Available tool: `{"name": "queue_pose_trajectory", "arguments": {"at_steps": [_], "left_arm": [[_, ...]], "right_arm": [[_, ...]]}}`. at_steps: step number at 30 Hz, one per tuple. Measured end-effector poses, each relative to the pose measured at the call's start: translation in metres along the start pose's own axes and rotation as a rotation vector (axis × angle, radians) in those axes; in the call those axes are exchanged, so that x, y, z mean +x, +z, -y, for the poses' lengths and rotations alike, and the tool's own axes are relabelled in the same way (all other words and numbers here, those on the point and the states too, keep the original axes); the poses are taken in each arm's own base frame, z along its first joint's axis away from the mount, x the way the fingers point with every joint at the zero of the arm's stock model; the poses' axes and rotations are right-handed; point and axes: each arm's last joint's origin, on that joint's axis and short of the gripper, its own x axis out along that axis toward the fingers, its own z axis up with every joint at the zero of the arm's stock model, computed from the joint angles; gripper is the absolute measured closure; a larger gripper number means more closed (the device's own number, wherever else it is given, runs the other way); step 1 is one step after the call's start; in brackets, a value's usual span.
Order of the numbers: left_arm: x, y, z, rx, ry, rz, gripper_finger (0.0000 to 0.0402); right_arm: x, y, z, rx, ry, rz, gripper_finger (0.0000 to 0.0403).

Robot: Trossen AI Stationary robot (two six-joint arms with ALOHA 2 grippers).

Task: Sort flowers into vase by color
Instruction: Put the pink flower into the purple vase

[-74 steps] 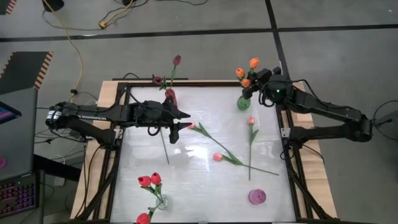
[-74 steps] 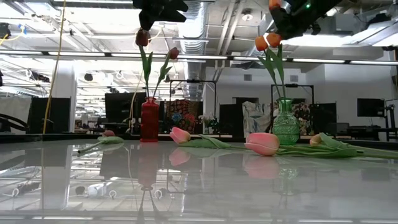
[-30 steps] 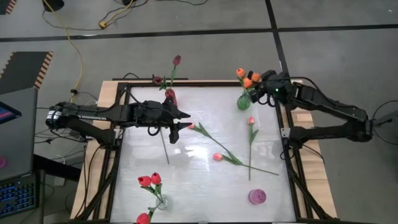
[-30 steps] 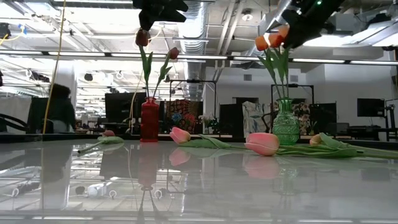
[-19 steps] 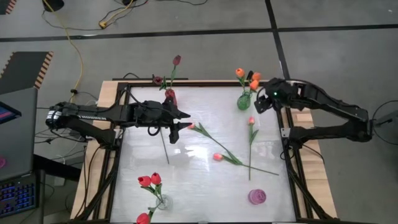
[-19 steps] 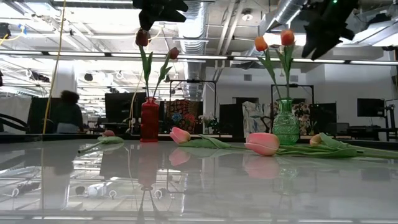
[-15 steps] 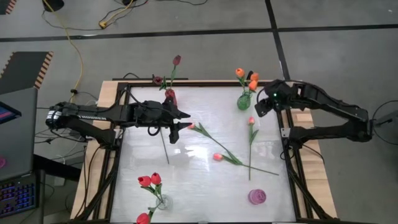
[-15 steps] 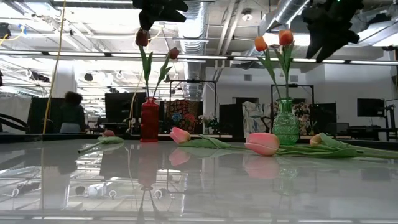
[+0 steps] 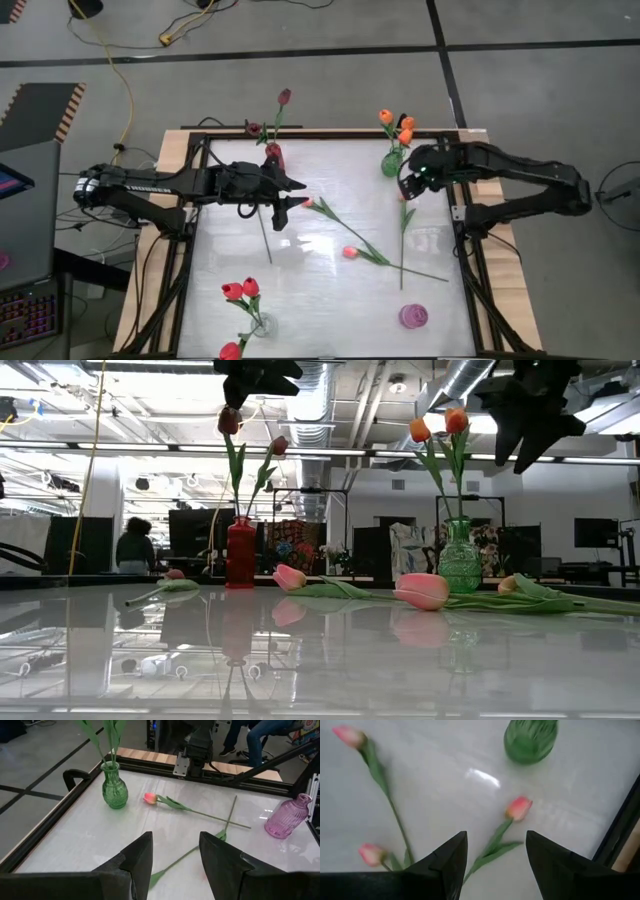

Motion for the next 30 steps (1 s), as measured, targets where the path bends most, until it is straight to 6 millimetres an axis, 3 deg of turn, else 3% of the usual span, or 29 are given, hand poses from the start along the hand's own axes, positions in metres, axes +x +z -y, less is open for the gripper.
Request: {"name": "queue_pose_trajectory", "arguments": {"at_steps": [16, 23, 30], "left_arm": [[0.000, -0.001, 0.000, 0.002, 0.001, -0.007, 0.0253], [0.000, -0.001, 0.000, 0.003, 0.002, -0.014, 0.0253], [0.000, -0.003, 0.000, 0.006, 0.004, -0.032, 0.0253]], "right_arm": [[0.080, -0.022, -0.062, -0.131, -0.298, -0.285, 0.0173], [0.113, -0.027, -0.073, -0.206, -0.368, -0.410, 0.0173], [0.133, -0.029, -0.074, -0.255, -0.377, -0.450, 0.0187]]}}
